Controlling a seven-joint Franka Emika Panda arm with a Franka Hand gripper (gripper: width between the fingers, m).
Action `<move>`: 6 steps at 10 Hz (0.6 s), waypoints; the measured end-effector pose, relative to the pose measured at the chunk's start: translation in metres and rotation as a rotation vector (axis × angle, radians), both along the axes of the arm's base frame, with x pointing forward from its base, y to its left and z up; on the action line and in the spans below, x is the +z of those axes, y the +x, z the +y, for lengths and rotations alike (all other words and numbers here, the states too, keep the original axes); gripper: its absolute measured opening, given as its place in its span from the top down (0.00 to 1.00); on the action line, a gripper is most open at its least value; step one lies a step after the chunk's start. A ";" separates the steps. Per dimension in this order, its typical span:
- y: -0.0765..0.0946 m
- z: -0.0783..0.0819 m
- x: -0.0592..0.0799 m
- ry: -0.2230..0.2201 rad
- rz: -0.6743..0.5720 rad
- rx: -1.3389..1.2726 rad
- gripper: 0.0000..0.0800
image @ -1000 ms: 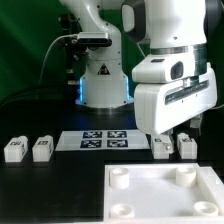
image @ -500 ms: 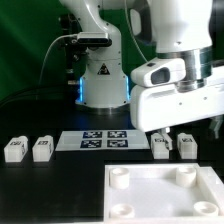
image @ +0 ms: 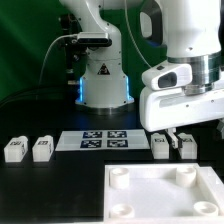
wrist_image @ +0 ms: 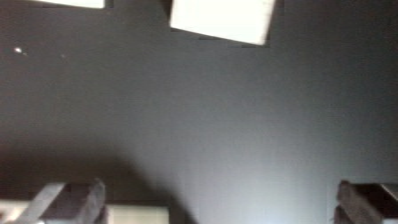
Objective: Assemble one leg
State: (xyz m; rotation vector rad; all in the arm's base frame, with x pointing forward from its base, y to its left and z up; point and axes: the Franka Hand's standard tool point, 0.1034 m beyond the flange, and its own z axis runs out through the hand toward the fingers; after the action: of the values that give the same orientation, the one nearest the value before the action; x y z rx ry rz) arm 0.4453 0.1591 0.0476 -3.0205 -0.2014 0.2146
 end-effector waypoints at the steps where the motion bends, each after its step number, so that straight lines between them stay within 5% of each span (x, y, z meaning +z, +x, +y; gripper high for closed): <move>1: -0.003 0.003 0.002 -0.019 0.133 -0.023 0.19; 4: -0.022 0.011 -0.001 -0.075 0.499 -0.073 0.19; 6: -0.018 0.014 -0.008 -0.084 0.665 -0.052 0.19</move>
Offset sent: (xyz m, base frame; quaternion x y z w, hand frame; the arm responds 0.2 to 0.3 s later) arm -0.0103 0.0120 -0.0078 0.0039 -0.3413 0.0903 0.9356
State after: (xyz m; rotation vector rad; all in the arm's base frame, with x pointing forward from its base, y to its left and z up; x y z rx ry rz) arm 0.4270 0.1730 0.0391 -2.8285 -0.0515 1.2069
